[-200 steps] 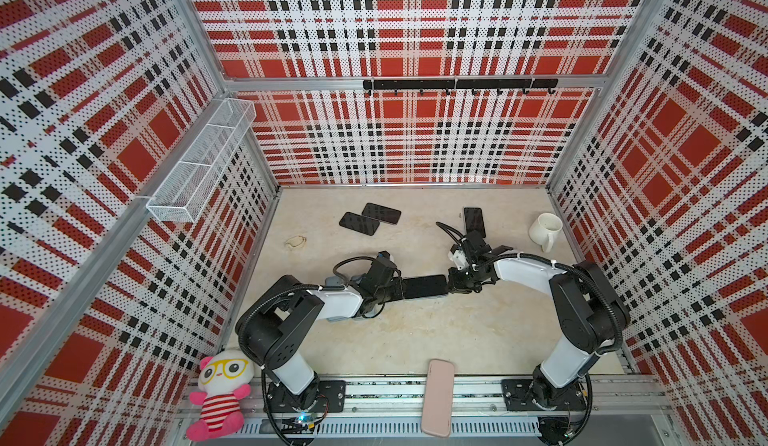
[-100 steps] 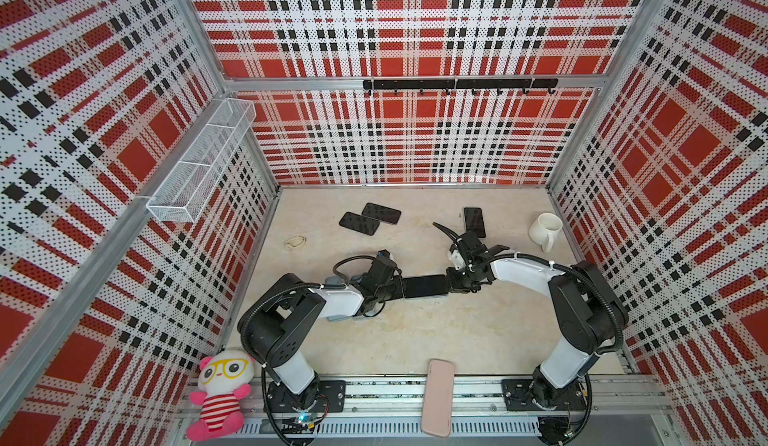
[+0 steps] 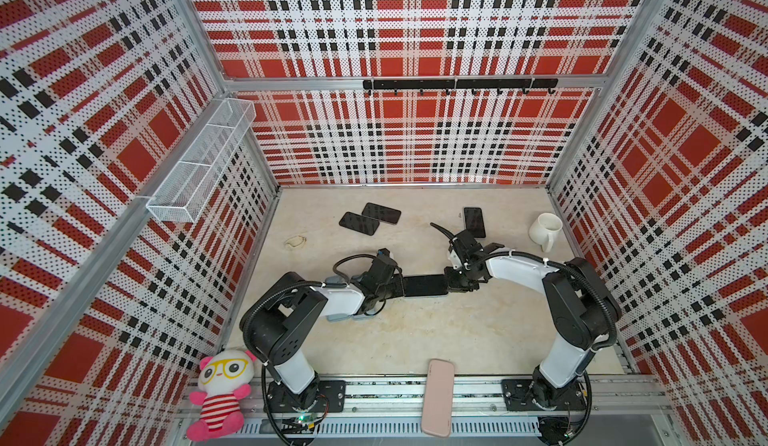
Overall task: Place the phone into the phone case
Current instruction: 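Press the phone's far corner into the case with the right gripper while the left holds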
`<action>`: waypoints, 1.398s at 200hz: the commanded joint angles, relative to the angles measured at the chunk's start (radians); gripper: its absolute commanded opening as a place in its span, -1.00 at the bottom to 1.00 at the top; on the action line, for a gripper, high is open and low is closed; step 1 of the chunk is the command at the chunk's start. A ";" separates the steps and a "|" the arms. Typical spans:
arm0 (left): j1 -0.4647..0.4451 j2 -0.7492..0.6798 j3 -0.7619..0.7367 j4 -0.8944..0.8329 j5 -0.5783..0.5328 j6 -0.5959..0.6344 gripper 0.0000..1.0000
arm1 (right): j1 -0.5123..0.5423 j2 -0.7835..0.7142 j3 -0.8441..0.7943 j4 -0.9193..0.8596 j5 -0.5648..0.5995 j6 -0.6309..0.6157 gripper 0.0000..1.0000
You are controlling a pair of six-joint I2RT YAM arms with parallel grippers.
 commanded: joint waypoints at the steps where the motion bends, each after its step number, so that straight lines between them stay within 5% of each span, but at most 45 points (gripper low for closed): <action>1: -0.023 0.060 0.007 -0.010 0.089 0.024 -0.61 | 0.099 0.283 -0.119 0.049 -0.021 -0.015 -0.87; 81: 0.014 0.043 0.021 -0.054 0.072 0.097 -0.60 | -0.004 -0.053 0.128 -0.243 0.111 -0.112 -0.63; 279: 0.014 0.107 0.068 -0.051 0.087 0.166 -0.59 | -0.069 0.142 0.280 -0.274 0.082 -0.181 -0.70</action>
